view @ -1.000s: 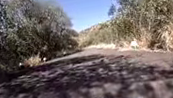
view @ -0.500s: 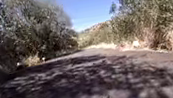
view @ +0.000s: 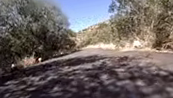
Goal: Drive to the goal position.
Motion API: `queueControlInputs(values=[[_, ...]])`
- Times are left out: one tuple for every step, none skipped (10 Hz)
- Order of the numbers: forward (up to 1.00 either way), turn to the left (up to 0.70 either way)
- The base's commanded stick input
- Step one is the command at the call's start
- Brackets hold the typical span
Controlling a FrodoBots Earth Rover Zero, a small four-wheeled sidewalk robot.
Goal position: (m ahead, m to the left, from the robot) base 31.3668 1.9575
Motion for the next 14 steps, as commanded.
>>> queueControlInputs(values=[[0.85,0.00],[0.85,0.00],[0.85,0.00],[0.85,0.00],[0.85,0.00],[0.85,0.00],[0.85,0.00],[0.85,0.00],[0.85,0.00],[0.85,0.00],[0.85,0.00],[0.85,0.00],[0.85,0.00],[0.85,0.00]])
